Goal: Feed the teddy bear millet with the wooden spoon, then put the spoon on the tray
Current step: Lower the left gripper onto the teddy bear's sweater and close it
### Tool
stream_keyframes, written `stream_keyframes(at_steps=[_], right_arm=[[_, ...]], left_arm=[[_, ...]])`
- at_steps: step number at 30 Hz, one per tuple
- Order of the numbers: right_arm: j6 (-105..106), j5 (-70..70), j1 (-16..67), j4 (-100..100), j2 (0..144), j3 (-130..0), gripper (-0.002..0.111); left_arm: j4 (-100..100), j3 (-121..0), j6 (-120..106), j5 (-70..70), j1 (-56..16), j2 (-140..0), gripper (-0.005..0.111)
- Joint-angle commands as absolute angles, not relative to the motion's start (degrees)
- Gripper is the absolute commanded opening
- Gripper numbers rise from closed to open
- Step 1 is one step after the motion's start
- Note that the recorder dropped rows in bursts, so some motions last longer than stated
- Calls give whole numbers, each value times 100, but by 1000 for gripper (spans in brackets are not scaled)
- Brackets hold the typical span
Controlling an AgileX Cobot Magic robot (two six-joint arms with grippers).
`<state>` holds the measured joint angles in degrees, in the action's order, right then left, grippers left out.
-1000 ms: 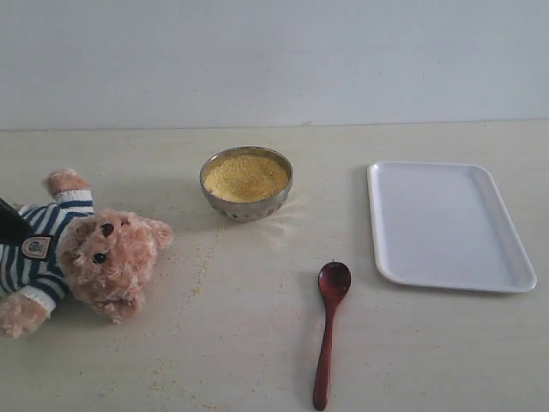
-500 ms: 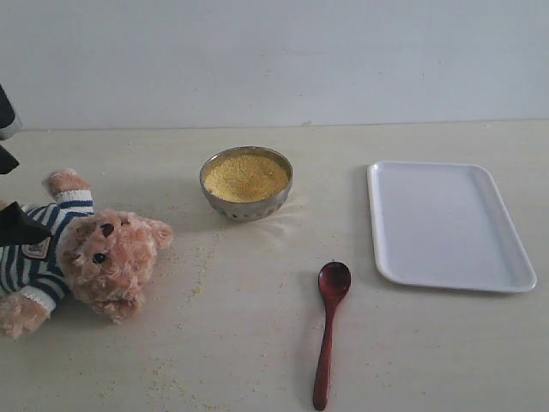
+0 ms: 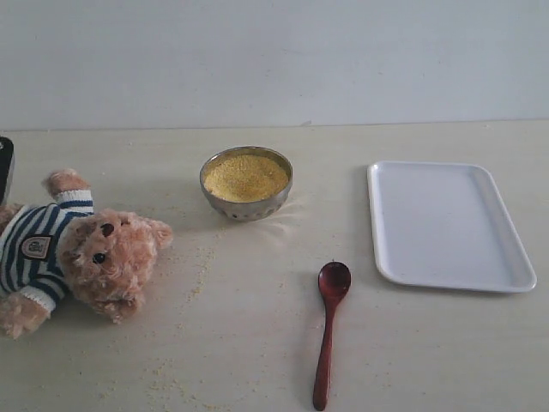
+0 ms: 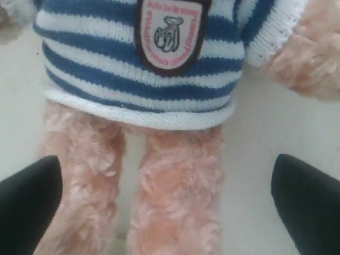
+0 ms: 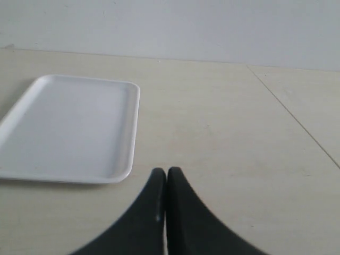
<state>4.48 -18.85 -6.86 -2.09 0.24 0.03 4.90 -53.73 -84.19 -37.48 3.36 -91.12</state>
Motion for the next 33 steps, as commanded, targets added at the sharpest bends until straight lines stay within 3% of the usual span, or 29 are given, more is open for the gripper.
stream_keyframes(at_steps=[1,4,10,16,18,22,29,33], right_arm=[[486,-1842,-679,-197,0,0,1],[486,-1842,-679,-197,0,0,1],[486,-1842,-679,-197,0,0,1],[486,-1842,-679,-197,0,0,1],[486,-1842,-679,-197,0,0,1],[486,-1842,-679,-197,0,0,1],[486,-1842,-679,-197,0,0,1],[486,-1842,-679,-197,0,0,1]], left_arm=[[-715,-5495,-7419,-2886,340,-9147,110],[-1049,-6140,-7523,-4126,340,-9290,108],[-1364,-7741,-6770,-6059,340,-9877,91],[-1633,-8571,-6040,-6681,340,-10635,64],[-1507,-8632,-5821,-6709,340,-10864,52],[-886,-8632,-5807,-6383,340,-11140,39],[-593,-8632,-5742,-5949,340,-11232,25],[-565,-8632,-5742,-5833,340,-11232,23]])
